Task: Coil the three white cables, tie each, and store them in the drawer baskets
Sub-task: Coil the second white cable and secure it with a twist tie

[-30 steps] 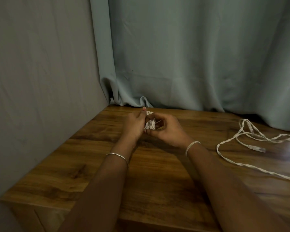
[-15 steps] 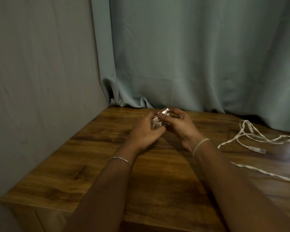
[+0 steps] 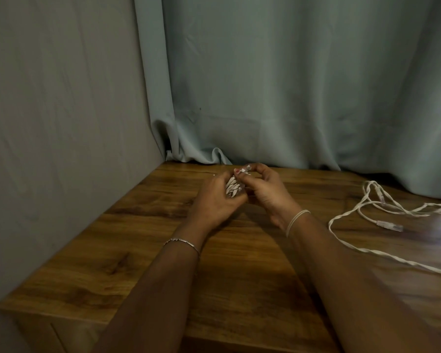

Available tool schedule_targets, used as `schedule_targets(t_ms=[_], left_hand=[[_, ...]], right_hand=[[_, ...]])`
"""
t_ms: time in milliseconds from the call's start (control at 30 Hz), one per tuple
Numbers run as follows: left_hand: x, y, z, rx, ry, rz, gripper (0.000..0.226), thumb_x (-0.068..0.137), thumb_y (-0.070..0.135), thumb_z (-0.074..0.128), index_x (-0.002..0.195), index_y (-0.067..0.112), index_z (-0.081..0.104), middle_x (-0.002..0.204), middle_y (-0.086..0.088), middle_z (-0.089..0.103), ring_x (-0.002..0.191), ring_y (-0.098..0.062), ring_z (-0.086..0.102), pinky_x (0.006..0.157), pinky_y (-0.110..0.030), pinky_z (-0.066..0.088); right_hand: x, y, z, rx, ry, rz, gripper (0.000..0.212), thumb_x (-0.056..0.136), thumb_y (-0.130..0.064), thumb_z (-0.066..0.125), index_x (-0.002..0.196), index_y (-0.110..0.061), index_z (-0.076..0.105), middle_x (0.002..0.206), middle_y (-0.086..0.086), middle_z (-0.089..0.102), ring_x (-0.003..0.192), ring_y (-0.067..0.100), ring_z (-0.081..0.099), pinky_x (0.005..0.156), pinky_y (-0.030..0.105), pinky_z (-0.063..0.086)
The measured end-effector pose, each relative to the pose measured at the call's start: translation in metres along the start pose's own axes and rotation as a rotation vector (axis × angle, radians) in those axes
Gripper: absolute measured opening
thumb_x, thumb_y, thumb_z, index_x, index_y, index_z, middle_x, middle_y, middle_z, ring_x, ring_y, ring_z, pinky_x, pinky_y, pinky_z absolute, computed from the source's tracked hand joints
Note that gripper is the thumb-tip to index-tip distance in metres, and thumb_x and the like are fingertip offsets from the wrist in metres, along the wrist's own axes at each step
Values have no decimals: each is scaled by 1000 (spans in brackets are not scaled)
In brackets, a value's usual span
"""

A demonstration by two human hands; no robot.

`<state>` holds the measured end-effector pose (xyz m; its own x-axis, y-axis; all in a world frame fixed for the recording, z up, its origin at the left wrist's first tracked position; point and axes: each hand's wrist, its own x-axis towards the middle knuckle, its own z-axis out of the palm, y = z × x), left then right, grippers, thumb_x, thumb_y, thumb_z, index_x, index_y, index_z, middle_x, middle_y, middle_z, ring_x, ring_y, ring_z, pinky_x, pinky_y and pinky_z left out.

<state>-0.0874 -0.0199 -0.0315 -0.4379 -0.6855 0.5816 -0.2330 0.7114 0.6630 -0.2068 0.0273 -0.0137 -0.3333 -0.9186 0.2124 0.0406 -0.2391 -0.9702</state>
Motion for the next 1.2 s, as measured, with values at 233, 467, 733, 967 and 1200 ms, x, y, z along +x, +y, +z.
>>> schedule_targets(t_ms=[233, 467, 733, 967, 1200], left_hand=[[-2, 0, 1, 53, -112, 53, 46, 88, 23, 64, 130, 22, 47, 111, 0, 63, 96, -12, 60, 82, -36, 53], [-3, 1, 5, -82, -119, -31, 41, 93, 18, 56, 131, 17, 39, 120, -3, 58, 108, -16, 58, 93, -43, 50], [-4, 8, 2, -318, -168, -232, 29, 95, 22, 51, 121, 29, 39, 118, -6, 61, 103, -20, 63, 91, -42, 54], [-2, 7, 1, -212, -77, -135, 31, 99, 20, 44, 130, 19, 39, 119, -4, 59, 105, -16, 60, 91, -35, 51], [-1, 4, 6, -102, 58, -51, 32, 97, 16, 48, 128, 14, 40, 112, 3, 56, 102, -12, 56, 85, -27, 44]], right_hand=[[-2, -2, -6, -246, -16, -62, 17, 93, -28, 62, 105, -17, 58, 82, 6, 70, 61, 13, 66, 50, 25, 50], [5, -1, -12, -383, 129, -186, 27, 84, -29, 73, 93, -5, 62, 81, 11, 71, 68, 19, 68, 64, 35, 55], [8, 0, -24, -53, 146, -37, 15, 87, -20, 70, 81, -12, 58, 72, 3, 68, 66, 14, 65, 61, 26, 53], [10, 2, -26, -17, 159, 18, 3, 94, -8, 58, 97, -9, 59, 84, 7, 68, 67, 13, 66, 55, 24, 53], [10, 3, -16, -19, -50, -43, 20, 104, -13, 39, 110, -11, 58, 91, 5, 68, 75, 12, 65, 62, 24, 54]])
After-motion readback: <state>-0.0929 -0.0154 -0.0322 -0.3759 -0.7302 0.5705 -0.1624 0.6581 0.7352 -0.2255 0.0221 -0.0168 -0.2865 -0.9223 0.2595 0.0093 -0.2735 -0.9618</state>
